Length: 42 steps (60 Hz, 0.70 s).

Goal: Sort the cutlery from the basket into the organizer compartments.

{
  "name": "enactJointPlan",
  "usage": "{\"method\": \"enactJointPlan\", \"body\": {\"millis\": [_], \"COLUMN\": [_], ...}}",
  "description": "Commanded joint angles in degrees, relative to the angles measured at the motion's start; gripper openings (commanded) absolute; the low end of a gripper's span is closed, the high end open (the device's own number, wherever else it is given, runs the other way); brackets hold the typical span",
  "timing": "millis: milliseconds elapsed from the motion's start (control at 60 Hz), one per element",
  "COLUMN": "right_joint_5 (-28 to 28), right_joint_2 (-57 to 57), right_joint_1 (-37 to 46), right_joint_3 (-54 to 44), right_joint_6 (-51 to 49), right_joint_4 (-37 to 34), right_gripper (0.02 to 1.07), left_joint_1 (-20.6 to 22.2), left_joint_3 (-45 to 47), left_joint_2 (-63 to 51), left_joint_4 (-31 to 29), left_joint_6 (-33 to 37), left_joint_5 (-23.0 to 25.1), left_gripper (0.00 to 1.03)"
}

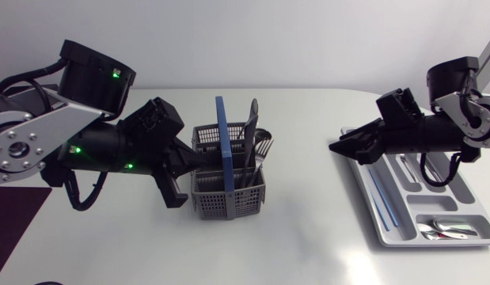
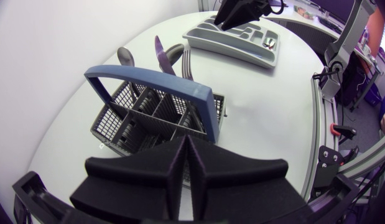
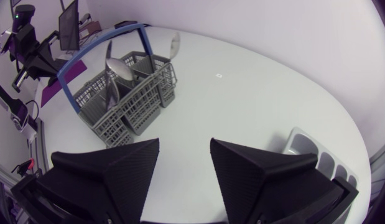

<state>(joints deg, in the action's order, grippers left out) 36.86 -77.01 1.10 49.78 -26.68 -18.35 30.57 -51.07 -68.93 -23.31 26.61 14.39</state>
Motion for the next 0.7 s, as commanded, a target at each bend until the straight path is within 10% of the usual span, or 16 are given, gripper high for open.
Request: {"method": "enactJointPlan", "body": {"millis": [0, 683], "right_joint_5": [0.8, 5.9], "right_joint_2": [0.2, -13.6], "right_joint_1": [-3.7, -15.4], "right_joint_3": [-1.5, 5.2], "right_joint_6": [2.1, 3.1], "right_joint_4": [1.5, 9.9], "right_gripper": [0.65, 0.65], "left_joint_1": [0.3, -0.7], "left_joint_3": [-0.2, 3.8], "left_joint_2": [0.9, 0.8], "left_joint_4": [0.2, 5.3], "left_joint_6": [-1.2, -0.9], "left_joint_5": [-0.3, -0.3], "left_gripper": [0.06, 0.06]}}
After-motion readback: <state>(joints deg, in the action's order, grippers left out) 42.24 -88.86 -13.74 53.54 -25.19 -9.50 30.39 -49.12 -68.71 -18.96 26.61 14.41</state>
